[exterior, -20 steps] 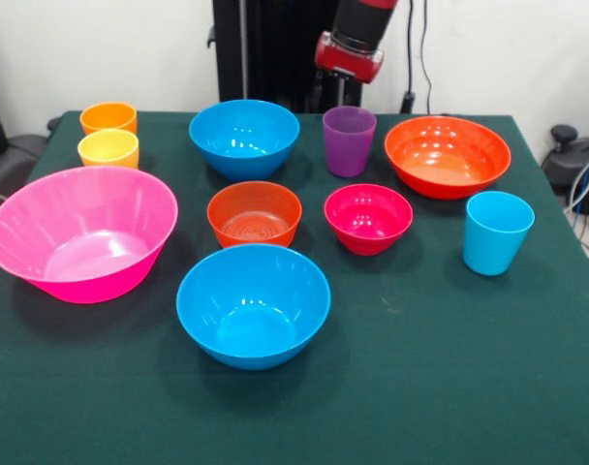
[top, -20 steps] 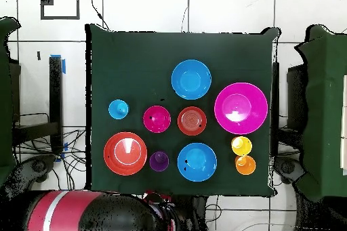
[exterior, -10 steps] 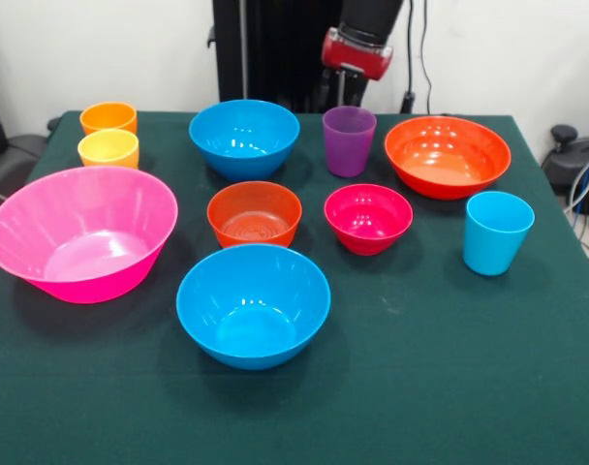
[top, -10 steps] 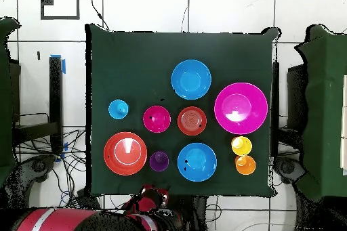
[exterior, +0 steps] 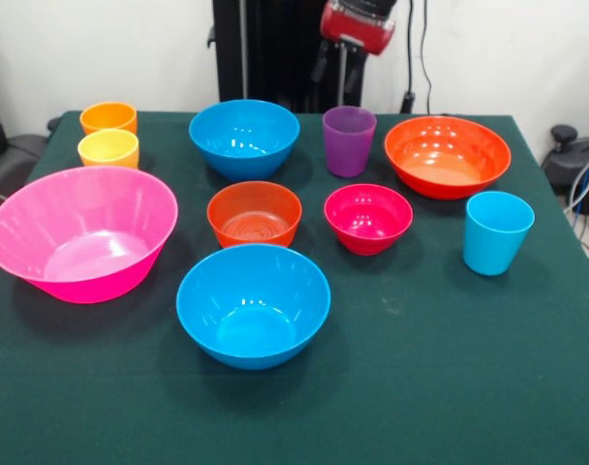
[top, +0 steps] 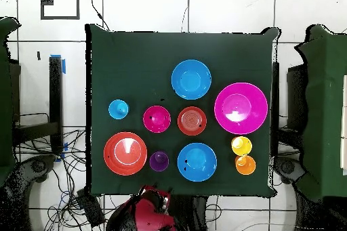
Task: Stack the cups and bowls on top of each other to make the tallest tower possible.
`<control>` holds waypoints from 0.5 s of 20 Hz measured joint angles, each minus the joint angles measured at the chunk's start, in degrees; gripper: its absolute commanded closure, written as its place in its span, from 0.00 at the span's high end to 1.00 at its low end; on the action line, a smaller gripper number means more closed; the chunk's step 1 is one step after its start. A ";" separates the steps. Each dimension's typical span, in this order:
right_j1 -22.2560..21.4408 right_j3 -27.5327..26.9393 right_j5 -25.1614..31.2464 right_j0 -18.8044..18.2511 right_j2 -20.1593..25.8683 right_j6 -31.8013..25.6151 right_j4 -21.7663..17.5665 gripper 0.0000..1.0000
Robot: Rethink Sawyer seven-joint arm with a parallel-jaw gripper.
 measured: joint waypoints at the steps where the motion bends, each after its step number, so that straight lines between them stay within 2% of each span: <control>1: -1.06 0.01 1.78 0.52 -0.72 0.00 0.00 1.00; 3: -4.09 0.01 7.37 2.13 -2.89 0.00 -0.02 1.00; 8: -7.89 -0.36 14.30 3.18 -5.51 0.00 -0.05 1.00; 10: -8.82 -0.58 15.46 3.07 -5.81 0.00 -0.08 1.00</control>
